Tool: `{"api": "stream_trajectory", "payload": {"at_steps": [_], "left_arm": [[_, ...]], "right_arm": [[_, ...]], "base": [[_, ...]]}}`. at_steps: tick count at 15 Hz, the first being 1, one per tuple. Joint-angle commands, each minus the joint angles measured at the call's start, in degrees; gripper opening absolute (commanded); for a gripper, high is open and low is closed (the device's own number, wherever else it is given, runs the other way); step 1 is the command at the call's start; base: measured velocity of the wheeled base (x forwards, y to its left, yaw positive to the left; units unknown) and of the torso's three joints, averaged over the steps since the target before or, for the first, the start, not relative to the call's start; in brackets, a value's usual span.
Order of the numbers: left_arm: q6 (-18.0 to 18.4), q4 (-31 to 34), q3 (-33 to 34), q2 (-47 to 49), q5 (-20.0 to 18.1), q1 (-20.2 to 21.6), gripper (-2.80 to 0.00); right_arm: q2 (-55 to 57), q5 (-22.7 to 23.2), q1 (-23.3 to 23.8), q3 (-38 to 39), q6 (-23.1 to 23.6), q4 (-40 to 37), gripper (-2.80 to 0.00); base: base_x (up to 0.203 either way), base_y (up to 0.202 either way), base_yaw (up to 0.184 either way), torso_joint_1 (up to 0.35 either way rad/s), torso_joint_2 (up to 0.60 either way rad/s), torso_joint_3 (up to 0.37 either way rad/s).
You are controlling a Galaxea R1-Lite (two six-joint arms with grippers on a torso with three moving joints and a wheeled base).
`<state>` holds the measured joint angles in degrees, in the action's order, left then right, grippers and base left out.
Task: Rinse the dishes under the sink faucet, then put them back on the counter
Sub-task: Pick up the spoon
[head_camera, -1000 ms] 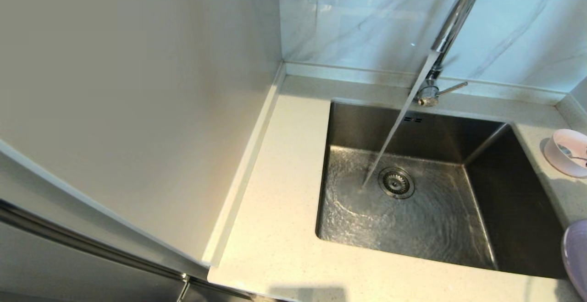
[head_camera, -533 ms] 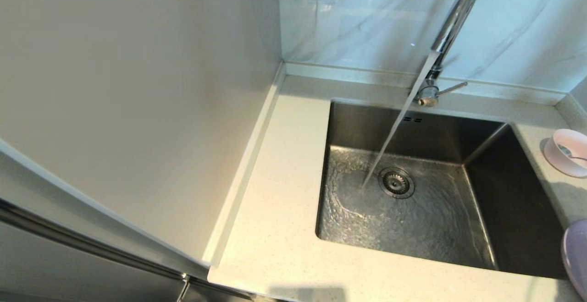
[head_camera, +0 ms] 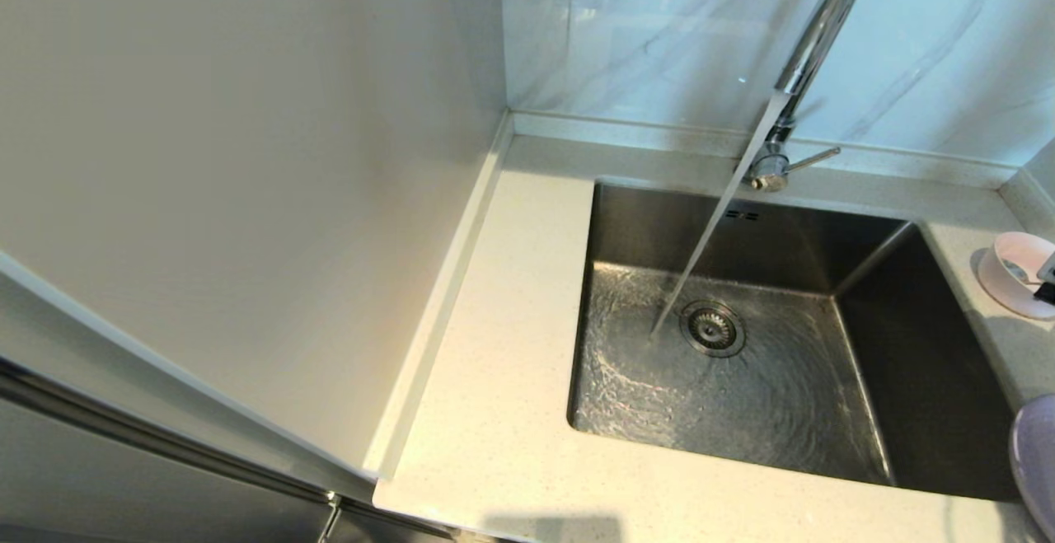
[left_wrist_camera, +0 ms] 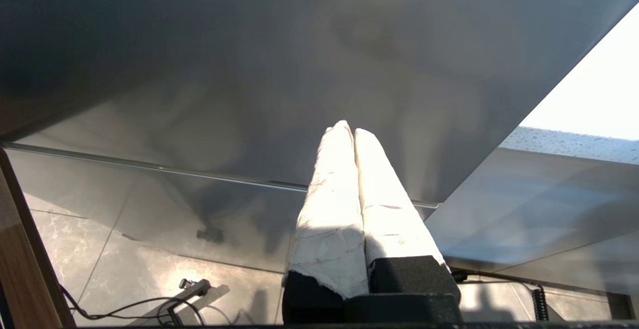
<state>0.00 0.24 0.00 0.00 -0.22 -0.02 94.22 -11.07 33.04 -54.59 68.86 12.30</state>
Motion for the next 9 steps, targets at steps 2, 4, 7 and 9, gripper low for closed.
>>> {"api": "stream_trajectory", "payload": {"at_steps": [2, 4, 7, 9], "left_arm": [[0.0, 0.0, 0.0, 0.0, 0.0, 0.0, -2.80], [0.0, 0.0, 0.0, 0.0, 0.0, 0.0, -2.80], [0.0, 0.0, 0.0, 0.0, 0.0, 0.0, -2.80], [0.0, 0.0, 0.0, 0.0, 0.0, 0.0, -2.80]], "right_arm": [[3.3, -0.5, 0.0, -2.4, 1.9, 1.9, 0.00], [4.8, -1.2, 0.0, -3.5, 2.4, 4.7, 0.00], [6.6, -2.1, 0.1, -3.6, 4.8, 8.6, 0.00], [7.7, -2.3, 0.2, -4.2, 5.0, 8.7, 0.00]], "base": [[0.000, 0.000, 0.000, 0.000, 0.00, 0.000], [0.000, 0.000, 0.000, 0.000, 0.00, 0.000], [0.000, 0.000, 0.000, 0.000, 0.00, 0.000], [0.000, 0.000, 0.000, 0.000, 0.00, 0.000]]}}
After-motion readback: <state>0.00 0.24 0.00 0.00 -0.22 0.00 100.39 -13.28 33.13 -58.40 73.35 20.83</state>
